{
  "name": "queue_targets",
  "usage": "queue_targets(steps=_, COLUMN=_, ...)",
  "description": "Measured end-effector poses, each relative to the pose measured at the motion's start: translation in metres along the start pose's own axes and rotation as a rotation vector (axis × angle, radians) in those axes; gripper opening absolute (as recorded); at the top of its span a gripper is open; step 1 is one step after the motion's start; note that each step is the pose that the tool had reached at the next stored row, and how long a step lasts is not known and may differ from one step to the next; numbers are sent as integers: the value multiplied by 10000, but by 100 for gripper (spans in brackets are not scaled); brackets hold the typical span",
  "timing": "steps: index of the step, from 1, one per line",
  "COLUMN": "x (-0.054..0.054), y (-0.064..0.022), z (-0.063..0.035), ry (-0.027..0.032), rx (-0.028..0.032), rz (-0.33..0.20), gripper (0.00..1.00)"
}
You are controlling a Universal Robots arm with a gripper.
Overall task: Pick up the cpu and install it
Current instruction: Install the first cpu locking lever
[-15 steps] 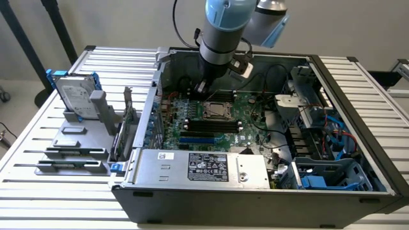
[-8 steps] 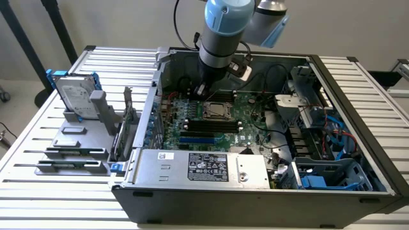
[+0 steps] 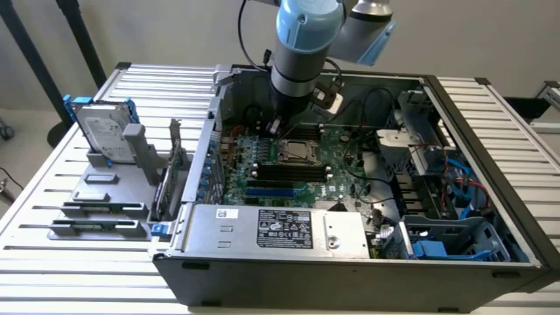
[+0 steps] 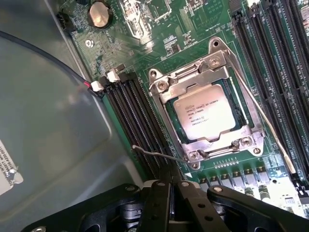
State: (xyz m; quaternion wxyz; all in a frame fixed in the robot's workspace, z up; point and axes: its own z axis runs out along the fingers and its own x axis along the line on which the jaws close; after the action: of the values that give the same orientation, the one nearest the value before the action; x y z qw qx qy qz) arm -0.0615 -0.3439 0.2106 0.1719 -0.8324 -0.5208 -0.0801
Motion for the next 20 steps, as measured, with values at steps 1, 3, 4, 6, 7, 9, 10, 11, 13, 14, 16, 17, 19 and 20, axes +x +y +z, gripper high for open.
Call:
queue_targets(steps=1, x=-5, y=-3, z=10, ry=-20, rx=-30, rz=-5, gripper=11)
queue_targets(steps=3, x=-11, y=-2, z=29, ry=-31, rx=-92, rz=-23, gripper=11)
queue_targets(steps=4, x=-13, y=-1, z=38, ry=-21, rx=-118, rz=-33, gripper=11)
queue_targets(steps=6, x=-14, y=0, z=53, ry=-11, rx=-147, rz=-45, gripper=11)
queue_targets(steps=7, x=-12, y=0, z=60, ry=-14, rx=-156, rz=-47, gripper=11)
queue_targets(steps=9, x=-10, y=0, z=72, ry=-19, rx=-166, rz=-50, gripper=11)
queue_targets(steps=10, x=-8, y=-1, z=77, ry=-23, rx=-171, rz=-50, gripper=11)
queue_targets(steps=11, x=-6, y=-2, z=81, ry=-37, rx=-176, rz=-48, gripper=11)
queue_targets(steps=13, x=-3, y=-3, z=89, ry=-58, rx=-188, rz=-48, gripper=11)
queue_targets(steps=14, x=-1, y=-4, z=93, ry=-72, rx=-195, rz=-47, gripper=11)
queue_targets(steps=16, x=0, y=-4, z=100, ry=-102, rx=-209, rz=-45, gripper=11)
queue_targets(steps=17, x=1, y=-4, z=103, ry=-115, rx=-215, rz=-45, gripper=11)
queue_targets(steps=19, x=0, y=-4, z=110, ry=-138, rx=-227, rz=-41, gripper=11)
queue_targets(steps=20, x=1, y=-4, z=114, ry=-151, rx=-234, rz=-39, gripper=11)
